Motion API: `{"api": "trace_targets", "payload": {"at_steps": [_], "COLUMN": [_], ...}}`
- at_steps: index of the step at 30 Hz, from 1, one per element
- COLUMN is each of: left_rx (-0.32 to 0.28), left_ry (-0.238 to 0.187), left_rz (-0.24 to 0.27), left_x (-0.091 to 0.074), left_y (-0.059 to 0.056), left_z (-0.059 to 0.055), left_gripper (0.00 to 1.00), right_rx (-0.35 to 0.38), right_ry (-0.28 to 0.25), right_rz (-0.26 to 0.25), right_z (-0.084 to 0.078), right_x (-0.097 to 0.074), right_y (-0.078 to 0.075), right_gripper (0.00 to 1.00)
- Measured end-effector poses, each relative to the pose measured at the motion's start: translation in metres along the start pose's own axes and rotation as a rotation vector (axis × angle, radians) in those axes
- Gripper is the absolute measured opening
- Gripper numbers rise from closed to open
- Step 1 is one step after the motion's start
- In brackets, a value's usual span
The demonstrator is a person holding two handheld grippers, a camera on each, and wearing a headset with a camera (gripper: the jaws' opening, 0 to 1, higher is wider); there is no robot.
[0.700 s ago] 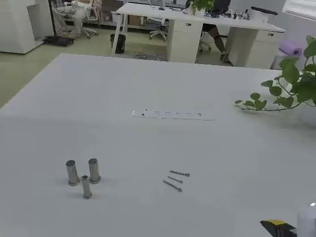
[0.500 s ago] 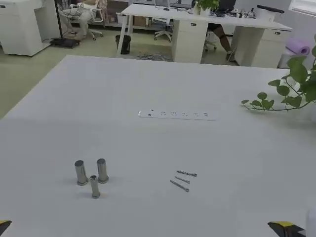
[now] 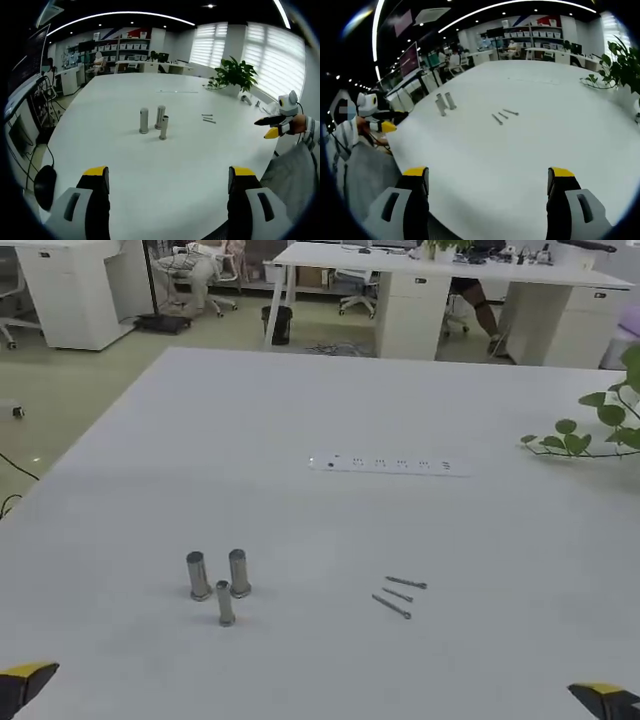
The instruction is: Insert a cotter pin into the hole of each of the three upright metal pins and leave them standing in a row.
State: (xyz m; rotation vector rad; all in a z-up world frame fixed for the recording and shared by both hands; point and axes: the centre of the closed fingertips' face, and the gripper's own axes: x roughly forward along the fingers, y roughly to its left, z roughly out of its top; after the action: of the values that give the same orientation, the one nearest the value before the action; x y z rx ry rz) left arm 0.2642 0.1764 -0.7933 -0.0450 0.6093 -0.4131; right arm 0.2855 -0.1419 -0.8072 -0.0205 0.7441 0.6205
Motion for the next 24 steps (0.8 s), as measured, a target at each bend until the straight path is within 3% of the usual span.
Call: {"api": "trace_targets", "payload": {"at_steps": [13,24], "left_rx": [-0.008,-0.01], "left_ry": [-0.017,-0.021], "left_rz": [0.01,-0.01], "left_x": [-0.0052,-0.0002], "left_y": [0.002,-0.0006], "left_z": [0.0006,0.0025], "left_gripper": [0.99,0.97], "right_rx": [-0.01,-0.004], "right_ry": [0.002,-0.009], "right_rz": [0.012,-0.005], "right_z": [0.0037,0.0068], "right_x": [0.0031,-0.0013], "right_y": [0.003,-0.0013], "right_gripper": [1.0,1.0]}}
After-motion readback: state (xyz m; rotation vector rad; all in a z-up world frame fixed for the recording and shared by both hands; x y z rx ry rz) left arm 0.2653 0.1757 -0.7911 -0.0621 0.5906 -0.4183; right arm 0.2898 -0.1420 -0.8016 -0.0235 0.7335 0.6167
